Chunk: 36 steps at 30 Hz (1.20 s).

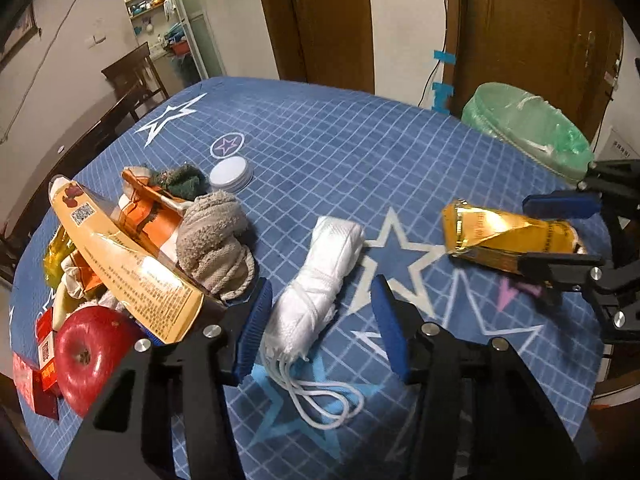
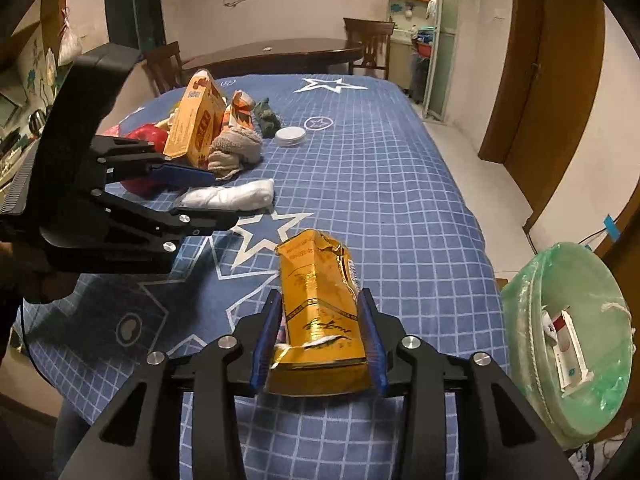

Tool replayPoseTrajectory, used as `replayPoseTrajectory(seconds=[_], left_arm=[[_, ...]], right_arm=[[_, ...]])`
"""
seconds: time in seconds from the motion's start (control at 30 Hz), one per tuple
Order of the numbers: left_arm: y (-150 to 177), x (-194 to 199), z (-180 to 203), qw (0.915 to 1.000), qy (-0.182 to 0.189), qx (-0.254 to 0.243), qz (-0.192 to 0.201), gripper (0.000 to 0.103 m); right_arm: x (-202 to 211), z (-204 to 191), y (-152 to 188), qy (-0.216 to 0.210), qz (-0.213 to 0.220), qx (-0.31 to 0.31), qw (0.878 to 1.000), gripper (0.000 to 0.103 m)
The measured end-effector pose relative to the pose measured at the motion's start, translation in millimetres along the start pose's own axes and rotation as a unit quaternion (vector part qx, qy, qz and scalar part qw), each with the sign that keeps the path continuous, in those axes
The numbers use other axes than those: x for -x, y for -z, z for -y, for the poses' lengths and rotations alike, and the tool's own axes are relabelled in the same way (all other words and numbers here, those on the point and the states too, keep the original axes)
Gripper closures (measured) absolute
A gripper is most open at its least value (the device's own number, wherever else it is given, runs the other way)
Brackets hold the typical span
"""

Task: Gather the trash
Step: 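Grasp the white rope bundle with the left tool, then carry the rope bundle in the left tool and gold wrapper in the right tool to the bin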

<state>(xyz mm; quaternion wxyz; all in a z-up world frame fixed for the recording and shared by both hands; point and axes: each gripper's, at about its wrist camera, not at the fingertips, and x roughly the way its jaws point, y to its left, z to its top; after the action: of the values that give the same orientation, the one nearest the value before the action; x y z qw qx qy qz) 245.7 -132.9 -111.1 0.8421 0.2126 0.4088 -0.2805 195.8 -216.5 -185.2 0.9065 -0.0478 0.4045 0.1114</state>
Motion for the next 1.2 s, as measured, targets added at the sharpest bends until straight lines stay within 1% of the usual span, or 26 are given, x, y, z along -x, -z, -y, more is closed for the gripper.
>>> replayPoseTrajectory(seconds=[0.03,0.1,0.2,0.23,0.27,0.3,0.33,0.37,0.47,0.53,0.6,0.67,0.7,0.8,0.93,1.0,1.03,1.13,1.2], left_arm=[[1,-3,-2,1.0000,-0.004,0.001,-0.004,0.054],[2,-5,-6,0.9999,-0.005,0.005,-0.008,0.054],[2,-7,-8,0.9999,-0.006,0.010,-0.006,0.054],[2,-7,-7,0.9999,-0.007,0.011,-0.005,0.056],[2,-8,-8,0.9999,-0.008,0.012,-0.004,0.061],[2,-9,-8,0.9998,-0.007,0.017,-0.002,0.063],[2,-9,-9,0.9997,-0.008,0.022,-0.002,0.072],[3,-9,-10,0.9996,-0.009,0.028,-0.001,0.074],[6,-7,-10,0.9991,-0.023,0.037,0.004,0.078],[12,-2,-11,0.9983,-0.030,0.048,0.010,0.079],[18,5,-11,0.9970,-0.040,0.063,0.019,0.079],[26,19,-11,0.9943,-0.057,0.083,0.035,0.079],[32,28,-8,0.9923,-0.067,0.092,0.048,0.079],[43,53,-2,0.9861,-0.082,0.120,0.081,0.079],[56,91,7,0.9701,-0.110,0.167,0.138,0.079],[60,105,12,0.9623,-0.126,0.181,0.160,0.079],[62,113,17,0.9567,-0.137,0.187,0.176,0.079],[63,129,25,0.9455,-0.153,0.202,0.205,0.079],[62,135,29,0.9416,-0.154,0.207,0.216,0.079]], right_arm=[[-4,-2,-3,0.000,-0.002,0.005,1.000,0.052],[-7,-4,-6,0.001,-0.005,0.011,1.000,0.050],[-14,-4,-9,0.001,-0.010,0.014,1.000,0.050],[-17,-5,-9,0.002,-0.011,0.014,1.000,0.051],[-19,-6,-8,0.011,-0.010,0.015,1.000,0.055],[-19,-7,-7,0.015,-0.002,0.013,1.000,0.056],[-18,-7,-6,0.018,0.002,0.009,1.000,0.057],[-17,-8,-4,0.023,0.010,0.006,1.000,0.057],[-14,-11,2,0.038,0.030,0.000,0.999,0.059],[-7,-14,7,0.038,0.052,-0.011,0.998,0.062],[-1,-18,11,0.043,0.071,-0.017,0.996,0.063],[8,-23,14,0.048,0.092,-0.022,0.994,0.065],[14,-27,16,0.052,0.104,-0.023,0.993,0.065],[31,-34,19,0.061,0.137,-0.029,0.988,0.065],[65,-38,19,0.071,0.194,-0.053,0.977,0.065],[80,-40,19,0.076,0.216,-0.061,0.972,0.065],[87,-42,19,0.076,0.225,-0.065,0.969,0.065],[103,-47,18,0.082,0.245,-0.064,0.964,0.065],[111,-50,19,0.088,0.252,-0.060,0.962,0.065]])
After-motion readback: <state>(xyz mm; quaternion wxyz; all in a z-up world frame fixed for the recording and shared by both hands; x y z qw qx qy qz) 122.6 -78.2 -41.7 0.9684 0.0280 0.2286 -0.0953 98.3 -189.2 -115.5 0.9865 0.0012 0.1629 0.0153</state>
